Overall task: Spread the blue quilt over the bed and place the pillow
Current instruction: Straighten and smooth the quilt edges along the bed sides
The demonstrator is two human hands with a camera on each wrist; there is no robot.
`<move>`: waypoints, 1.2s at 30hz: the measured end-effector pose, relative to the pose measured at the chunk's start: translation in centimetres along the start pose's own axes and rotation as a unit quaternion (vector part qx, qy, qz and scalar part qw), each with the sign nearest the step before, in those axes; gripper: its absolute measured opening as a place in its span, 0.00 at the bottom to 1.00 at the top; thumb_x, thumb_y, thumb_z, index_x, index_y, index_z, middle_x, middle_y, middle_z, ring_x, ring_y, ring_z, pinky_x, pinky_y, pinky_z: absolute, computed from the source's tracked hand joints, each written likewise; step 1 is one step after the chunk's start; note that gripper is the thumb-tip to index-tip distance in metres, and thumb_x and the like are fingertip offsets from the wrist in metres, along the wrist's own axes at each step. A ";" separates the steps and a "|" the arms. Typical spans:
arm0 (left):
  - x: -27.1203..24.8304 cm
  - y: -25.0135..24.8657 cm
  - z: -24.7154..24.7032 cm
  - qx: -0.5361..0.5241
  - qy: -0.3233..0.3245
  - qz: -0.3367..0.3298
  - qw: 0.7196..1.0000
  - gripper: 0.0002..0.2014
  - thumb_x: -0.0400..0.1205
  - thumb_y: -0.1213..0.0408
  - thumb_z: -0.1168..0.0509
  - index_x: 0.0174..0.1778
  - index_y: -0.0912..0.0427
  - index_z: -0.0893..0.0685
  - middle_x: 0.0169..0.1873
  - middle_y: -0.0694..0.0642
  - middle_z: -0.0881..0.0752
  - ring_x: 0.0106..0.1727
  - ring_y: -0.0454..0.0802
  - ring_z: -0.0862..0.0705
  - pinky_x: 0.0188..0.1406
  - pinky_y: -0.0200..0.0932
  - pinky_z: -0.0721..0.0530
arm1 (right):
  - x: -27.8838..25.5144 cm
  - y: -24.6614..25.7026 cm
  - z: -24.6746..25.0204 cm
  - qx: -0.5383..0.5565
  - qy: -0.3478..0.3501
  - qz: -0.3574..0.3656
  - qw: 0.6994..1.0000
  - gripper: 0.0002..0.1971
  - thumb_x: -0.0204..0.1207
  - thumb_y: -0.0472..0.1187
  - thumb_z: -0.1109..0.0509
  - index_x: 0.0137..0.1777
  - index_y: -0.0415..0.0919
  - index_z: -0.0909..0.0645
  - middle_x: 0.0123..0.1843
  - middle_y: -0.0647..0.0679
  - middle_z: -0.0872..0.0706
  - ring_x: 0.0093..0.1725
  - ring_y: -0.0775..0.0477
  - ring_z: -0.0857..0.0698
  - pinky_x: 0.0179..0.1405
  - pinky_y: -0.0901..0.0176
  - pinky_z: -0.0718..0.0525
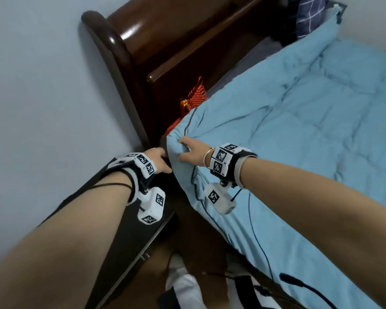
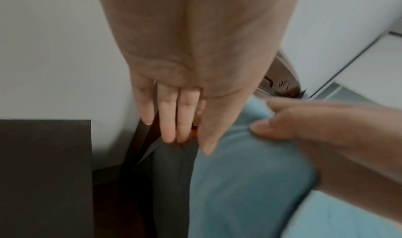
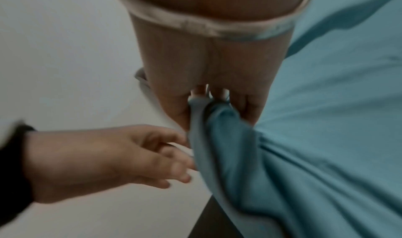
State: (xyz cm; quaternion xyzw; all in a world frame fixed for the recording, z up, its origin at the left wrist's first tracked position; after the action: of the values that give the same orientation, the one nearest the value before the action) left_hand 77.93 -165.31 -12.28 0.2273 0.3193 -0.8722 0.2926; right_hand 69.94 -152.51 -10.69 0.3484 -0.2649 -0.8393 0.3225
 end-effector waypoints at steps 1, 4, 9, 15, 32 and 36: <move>0.6 0.8 0.9 0.028 -0.008 0.007 1.000 0.27 0.73 0.64 0.25 0.67 0.66 0.23 0.59 0.63 0.14 0.61 0.59 0.16 0.60 0.46 0.19 | 0.1 0.0 -0.5 0.021 0.006 -0.008 1.000 0.27 0.78 0.42 0.32 0.76 0.42 0.33 0.76 0.41 0.27 0.75 0.42 0.28 0.71 0.58 0.32; 1.7 1.1 3.8 0.088 -0.085 0.001 0.992 0.20 0.78 0.67 0.33 0.66 0.63 0.20 0.66 0.63 0.18 0.68 0.60 0.20 0.67 0.44 0.24 | -0.2 0.1 -0.8 0.070 0.000 -0.040 0.997 0.29 0.79 0.50 0.34 0.79 0.51 0.36 0.83 0.48 0.37 0.81 0.46 0.36 0.79 0.55 0.40; 3.0 -4.6 3.8 0.086 -0.094 -0.078 0.989 0.15 0.80 0.69 0.39 0.61 0.59 0.15 0.66 0.60 0.16 0.67 0.60 0.19 0.68 0.46 0.23 | -3.2 -3.3 1.7 0.091 -0.112 -0.119 0.982 0.18 0.79 0.48 0.34 0.67 0.47 0.21 0.74 0.46 0.22 0.71 0.45 0.21 0.71 0.57 0.29; 2.6 -14.3 -2.4 0.093 -0.054 -0.174 0.979 0.16 0.81 0.71 0.42 0.62 0.60 0.16 0.64 0.60 0.15 0.66 0.59 0.18 0.66 0.46 0.22 | -10.7 -10.8 6.0 0.114 -0.226 -0.212 0.944 0.13 0.79 0.43 0.35 0.61 0.44 0.15 0.67 0.47 0.15 0.69 0.47 0.20 0.59 0.66 0.28; 4.8 -20.8 -23.9 0.257 -0.003 -0.279 0.925 0.19 0.79 0.67 0.39 0.68 0.58 0.23 0.67 0.60 0.21 0.69 0.60 0.22 0.69 0.53 0.23 | -23.9 -33.8 0.8 0.019 -0.323 -0.302 0.897 0.13 0.77 0.42 0.34 0.60 0.43 0.18 0.61 0.43 0.14 0.63 0.39 0.19 0.62 0.51 0.25; 8.0 -17.2 -28.6 0.350 0.024 -0.293 0.889 0.23 0.80 0.62 0.37 0.73 0.55 0.28 0.71 0.57 0.25 0.73 0.58 0.26 0.70 0.54 0.27 | -20.4 -37.9 -4.8 -0.045 -0.243 -0.320 0.915 0.19 0.78 0.48 0.34 0.67 0.46 0.23 0.65 0.43 0.18 0.67 0.38 0.21 0.65 0.46 0.23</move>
State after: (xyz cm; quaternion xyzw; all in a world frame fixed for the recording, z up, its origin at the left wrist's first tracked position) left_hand 66.81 -137.79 -29.48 0.2326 0.0521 -0.9677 -0.0825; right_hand 71.28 -114.10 -30.58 0.1852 -0.1712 -0.9674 -0.0225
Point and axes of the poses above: each hand's wrist, its own x-axis towards the middle knuckle, its own z-axis out of the back of the hand, y = z × x, the point moved 1 cm from there along x, towards the middle knuckle
